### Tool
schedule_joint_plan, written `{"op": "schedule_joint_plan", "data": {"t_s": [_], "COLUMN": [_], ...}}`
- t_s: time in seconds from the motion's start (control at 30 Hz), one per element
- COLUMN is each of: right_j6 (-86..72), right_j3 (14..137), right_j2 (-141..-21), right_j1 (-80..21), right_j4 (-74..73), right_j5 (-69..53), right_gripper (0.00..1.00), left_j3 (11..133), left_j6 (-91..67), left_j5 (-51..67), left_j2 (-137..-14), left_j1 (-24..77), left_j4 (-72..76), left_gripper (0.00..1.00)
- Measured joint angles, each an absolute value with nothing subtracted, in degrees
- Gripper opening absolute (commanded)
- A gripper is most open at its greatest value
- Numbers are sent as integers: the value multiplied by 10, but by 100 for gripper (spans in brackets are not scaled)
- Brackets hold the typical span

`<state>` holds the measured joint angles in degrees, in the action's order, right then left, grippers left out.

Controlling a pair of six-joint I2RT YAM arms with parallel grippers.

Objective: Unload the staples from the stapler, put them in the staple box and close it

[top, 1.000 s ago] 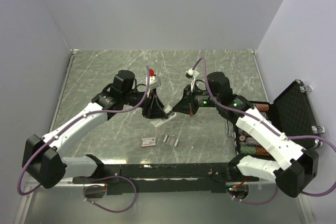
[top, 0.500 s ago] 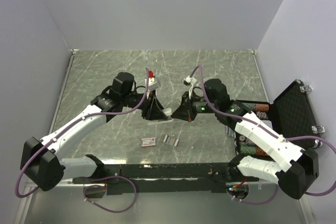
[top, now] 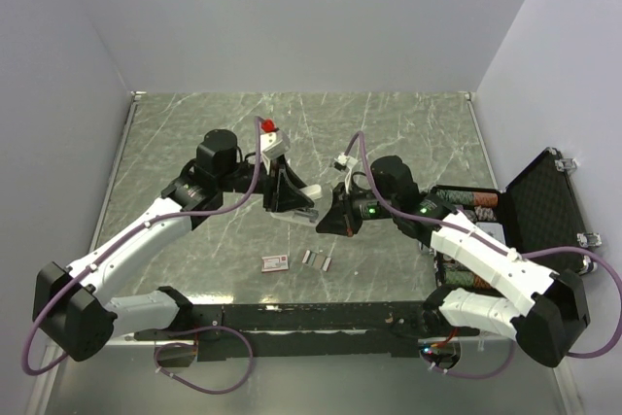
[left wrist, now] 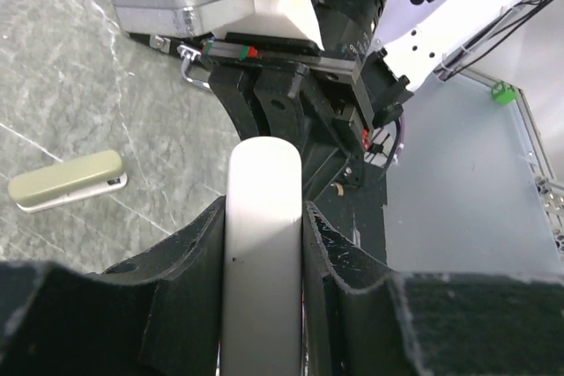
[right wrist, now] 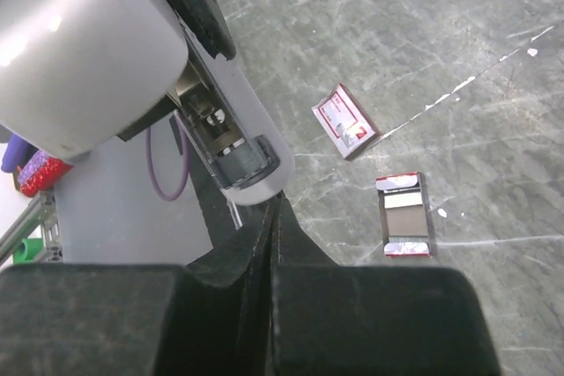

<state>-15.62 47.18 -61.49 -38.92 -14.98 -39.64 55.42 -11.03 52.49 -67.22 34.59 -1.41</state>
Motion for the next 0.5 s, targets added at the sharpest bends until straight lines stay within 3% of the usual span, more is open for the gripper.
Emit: {"op": "schedule_joint_plan", "data": {"t_s": [0.2, 0.5], "right_j6": [-149, -122], "right_j3": [484, 559], "right_j2": [-608, -570], "right_j1": [-391, -391], "right_j4": [-176, -215], "right_j5": [-359, -244], "right_gripper": [0, 0], "left_j3": [551, 545], "left_j6": [-117, -144], "left_j5": [501, 341], "left_j2": [-672, -672], "left_j1": [346, 346], "left_j4": [-2, 8], "left_gripper": [1, 1]}}
